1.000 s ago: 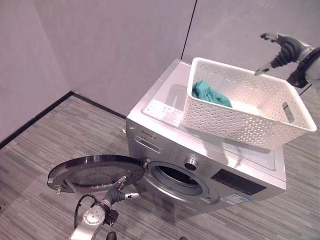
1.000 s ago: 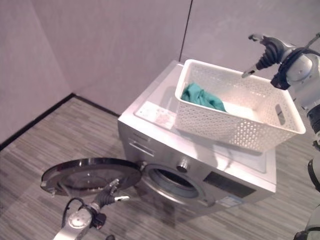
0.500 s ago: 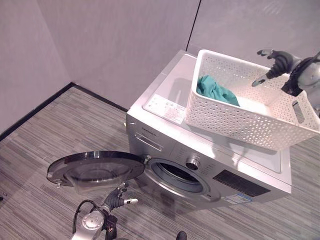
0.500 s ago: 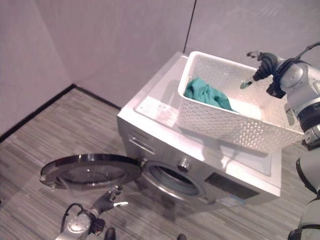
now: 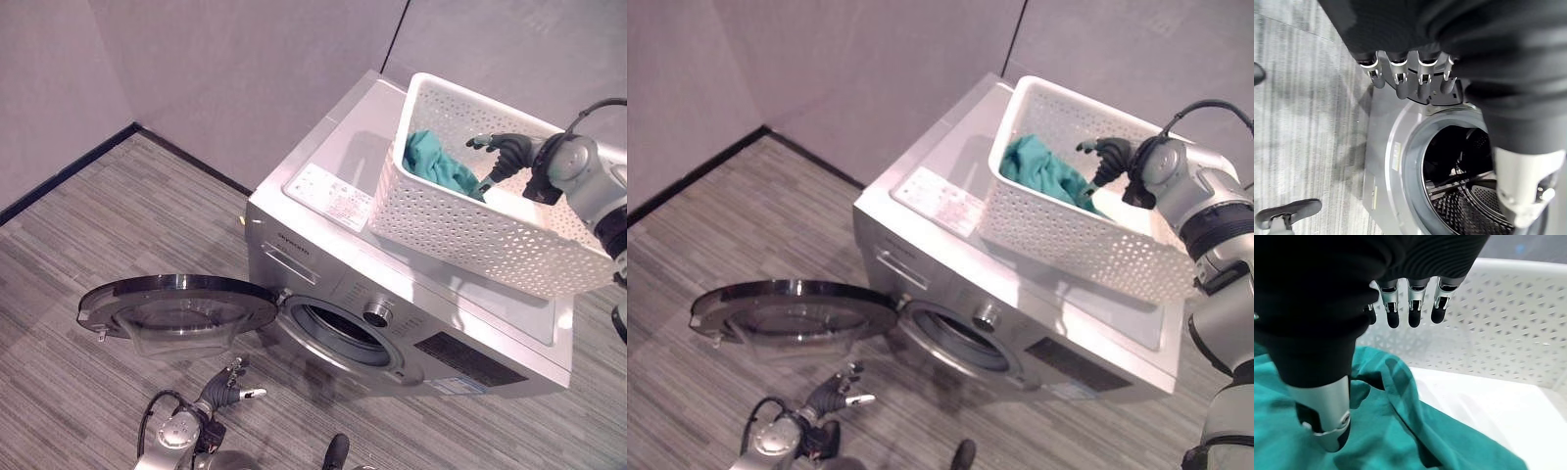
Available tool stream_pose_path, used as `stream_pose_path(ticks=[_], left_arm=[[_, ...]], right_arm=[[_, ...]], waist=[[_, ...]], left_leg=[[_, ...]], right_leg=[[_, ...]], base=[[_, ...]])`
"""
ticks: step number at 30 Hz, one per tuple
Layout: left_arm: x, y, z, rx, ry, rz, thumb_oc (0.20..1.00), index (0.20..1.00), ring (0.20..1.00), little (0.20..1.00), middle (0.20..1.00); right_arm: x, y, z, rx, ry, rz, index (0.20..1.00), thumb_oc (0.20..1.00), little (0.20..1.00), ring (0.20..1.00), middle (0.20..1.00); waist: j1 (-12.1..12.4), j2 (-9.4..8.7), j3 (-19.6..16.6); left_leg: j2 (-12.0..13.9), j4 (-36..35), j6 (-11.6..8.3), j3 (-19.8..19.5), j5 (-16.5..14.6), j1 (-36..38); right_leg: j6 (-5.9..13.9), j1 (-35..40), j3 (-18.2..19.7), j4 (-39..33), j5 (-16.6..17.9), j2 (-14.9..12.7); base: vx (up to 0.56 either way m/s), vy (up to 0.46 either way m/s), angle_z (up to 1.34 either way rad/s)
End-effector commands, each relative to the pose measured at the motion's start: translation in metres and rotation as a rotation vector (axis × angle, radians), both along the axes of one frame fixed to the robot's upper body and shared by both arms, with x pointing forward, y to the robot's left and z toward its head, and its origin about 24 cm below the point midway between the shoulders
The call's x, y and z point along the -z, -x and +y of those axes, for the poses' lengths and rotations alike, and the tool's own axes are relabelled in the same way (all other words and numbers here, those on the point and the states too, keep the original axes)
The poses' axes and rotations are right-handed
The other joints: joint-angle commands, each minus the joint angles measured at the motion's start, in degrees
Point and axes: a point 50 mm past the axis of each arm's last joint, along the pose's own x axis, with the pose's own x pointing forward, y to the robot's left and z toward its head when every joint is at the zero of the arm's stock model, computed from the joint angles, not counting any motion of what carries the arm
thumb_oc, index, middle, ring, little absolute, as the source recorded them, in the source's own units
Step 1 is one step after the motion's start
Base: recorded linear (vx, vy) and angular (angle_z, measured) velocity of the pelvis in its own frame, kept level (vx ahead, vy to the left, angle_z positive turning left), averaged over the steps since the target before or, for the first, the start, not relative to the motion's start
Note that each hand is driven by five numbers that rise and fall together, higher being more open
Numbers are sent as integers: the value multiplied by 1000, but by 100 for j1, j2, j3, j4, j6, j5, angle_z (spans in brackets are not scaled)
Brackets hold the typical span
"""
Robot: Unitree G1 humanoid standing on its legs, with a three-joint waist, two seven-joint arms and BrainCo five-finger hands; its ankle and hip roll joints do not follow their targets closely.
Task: Grab the laundry basket,head to the washer,open it,put in the laundry and shut it.
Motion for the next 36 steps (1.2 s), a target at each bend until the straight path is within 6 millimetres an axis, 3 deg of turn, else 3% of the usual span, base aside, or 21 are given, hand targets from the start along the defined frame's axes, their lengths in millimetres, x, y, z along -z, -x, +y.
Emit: stream_pose_path(ticks=[1, 7, 8, 12, 15, 17, 18, 28, 29, 30, 31, 36], left_arm=[[-20, -28, -9, 54, 14, -110, 1000, 1000, 1000, 1000, 1000], [-21, -30, -13, 71, 17, -118, 1000, 1000, 1000, 1000, 1000], [-22, -33, -15, 86, 8, -124, 1000, 1000, 1000, 1000, 1000], [-24, -34, -17, 104, 2, -129, 1000, 1000, 1000, 1000, 1000], [-25, -34, -18, 105, 11, -136, 1000, 1000, 1000, 1000, 1000], [-25, -33, -18, 108, 10, -134, 1000, 1000, 1000, 1000, 1000], [-26, -32, -19, 121, 9, -137, 1000, 1000, 1000, 1000, 1000], [-30, -37, -20, 114, 27, -165, 1000, 1000, 1000, 1000, 1000], [-30, -38, -21, 110, 31, -167, 1000, 1000, 1000, 1000, 1000], [-30, -38, -21, 107, 35, -167, 1000, 1000, 1000, 1000, 1000], [-30, -38, -22, 102, 40, -168, 1000, 1000, 1000, 1000, 1000], [-28, -37, -27, 100, 56, -158, 1000, 1000, 1000, 1000, 1000]], right_arm=[[-47, 8, -13, 49, 43, -111, 1000, 1000, 1000, 1000, 1000], [-31, 7, -5, 7, 42, -25, 1000, 1000, 1000, 1000, 1000], [-19, 7, 1, -23, 48, 42, 1000, 1000, 1000, 1000, 1000], [-14, 10, 8, -62, 83, 97, 1000, 1000, 1000, 1000, 1000], [10, 16, 6, -78, 108, 230, 1000, 1000, 1000, 1000, 1000], [14, 18, 6, -83, 117, 254, 1000, 1000, 1000, 1000, 1000], [28, 26, 5, -105, 153, 346, 1000, 1000, 1000, 1000, 1000], [56, 36, -6, -80, 195, 498, 1000, 1000, 1000, 1000, 1000], [58, 36, -7, -76, 187, 503, 903, 903, 903, 903, 903], [58, 37, -7, -75, 178, 502, 420, 420, 420, 420, 420], [57, 36, -7, -73, 180, 495, 200, 200, 200, 200, 200], [44, 29, -10, -54, 77, 373, 200, 200, 200, 200, 200]], waist=[[206, -97, 181], [212, -155, 173], [242, -164, 223], [230, -195, 250], [249, -176, 389], [244, -184, 417], [255, -137, 539], [248, 87, 808], [234, 100, 809], [217, 113, 804], [209, 113, 800], [94, 148, 619]], left_leg=[[400, 572, 30, 176, 452, 394], [466, 532, 26, 225, 535, 469], [499, 624, 28, 204, 501, 450], [493, 653, 36, 183, 515, 393], [532, 673, 22, 181, 485, 366], [512, 665, 30, 168, 512, 326], [516, 664, 11, 136, 531, 230], [435, 602, -15, 84, 610, -170], [430, 603, -11, 86, 617, -205], [424, 601, -7, 97, 606, -222], [414, 609, -3, 109, 594, -244], [385, 624, 48, 159, 393, -263]], right_leg=[[48, 107, 117, 10, -312, 179], [40, 115, 147, 8, -297, 245], [38, 112, 169, 17, -295, 282], [41, 81, 157, 14, -274, 269], [50, 37, 163, 45, -278, 281], [53, -2, 156, 49, -261, 259], [65, -83, 141, 65, -256, 235], [122, -451, 78, 49, -128, 56], [127, -481, 80, 40, -114, 39], [136, -496, 85, 26, -99, 26], [141, -506, 87, 22, -88, 11], [172, -508, 98, 2, -47, -63]], base=[[37, -33, 9], [37, -21, 1], [0, 0, 0], [0, 0, 0], [0, 0, 0], [-23, -2, 0], [-39, -3, 0], [-48, 15, 2], [0, 0, 0], [0, 0, 0], [0, 0, 0], [4, 6, 0]])
